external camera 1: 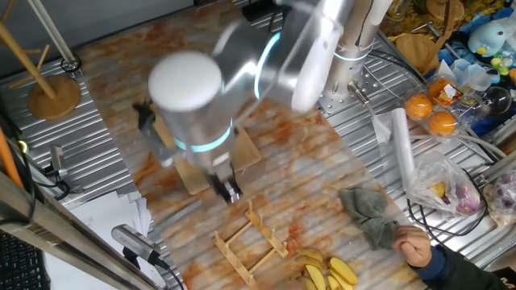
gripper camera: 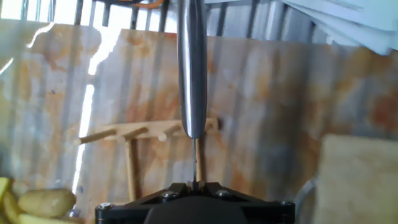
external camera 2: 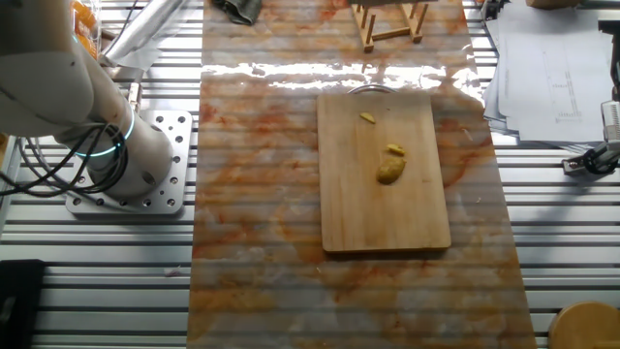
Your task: Chop the potatoes
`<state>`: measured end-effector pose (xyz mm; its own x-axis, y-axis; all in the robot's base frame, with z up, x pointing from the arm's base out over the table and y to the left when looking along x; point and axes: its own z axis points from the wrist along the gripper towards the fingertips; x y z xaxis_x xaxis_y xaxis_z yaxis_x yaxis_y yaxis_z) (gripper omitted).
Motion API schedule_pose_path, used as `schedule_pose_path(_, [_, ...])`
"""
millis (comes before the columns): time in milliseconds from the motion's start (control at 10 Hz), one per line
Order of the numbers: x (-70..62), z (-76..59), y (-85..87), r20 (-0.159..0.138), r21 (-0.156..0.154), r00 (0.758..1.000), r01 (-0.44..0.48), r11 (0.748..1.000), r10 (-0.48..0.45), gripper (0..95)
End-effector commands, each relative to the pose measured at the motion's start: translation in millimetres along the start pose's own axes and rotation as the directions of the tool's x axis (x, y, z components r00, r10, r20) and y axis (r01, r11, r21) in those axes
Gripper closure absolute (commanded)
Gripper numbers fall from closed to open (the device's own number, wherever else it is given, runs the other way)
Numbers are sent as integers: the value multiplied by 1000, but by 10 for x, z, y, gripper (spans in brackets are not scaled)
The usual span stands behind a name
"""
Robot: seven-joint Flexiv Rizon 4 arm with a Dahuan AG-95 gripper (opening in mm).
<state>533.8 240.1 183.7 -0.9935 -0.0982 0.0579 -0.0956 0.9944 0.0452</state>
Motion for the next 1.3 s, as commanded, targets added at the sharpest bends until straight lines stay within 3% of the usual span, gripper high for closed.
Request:
schedule_pose_path(100, [-44, -66, -342, -5, 19, 999, -41, 999, 41, 950])
schedule_pose_path(500, [45, 18, -1012, 24, 21, 996, -90, 996, 90, 950])
schedule_pose_path(600, [26, 56, -1017, 29, 44, 994, -105, 993, 104, 950])
schedule_pose_path(700, [-15, 57, -1013, 39, 35, 994, -105, 994, 104, 950])
schedule_pose_path(800, [-165, -23, -962, 12, 22, 995, -104, 994, 103, 950])
schedule_pose_path(1000, [-207, -49, -920, 9, 19, 993, -115, 993, 115, 950])
schedule_pose_path(1200, [-207, -49, -920, -15, 59, 992, -126, 990, 127, 950])
schedule_pose_path(1300, [-207, -49, -920, -11, 83, 989, -146, 986, 147, 950])
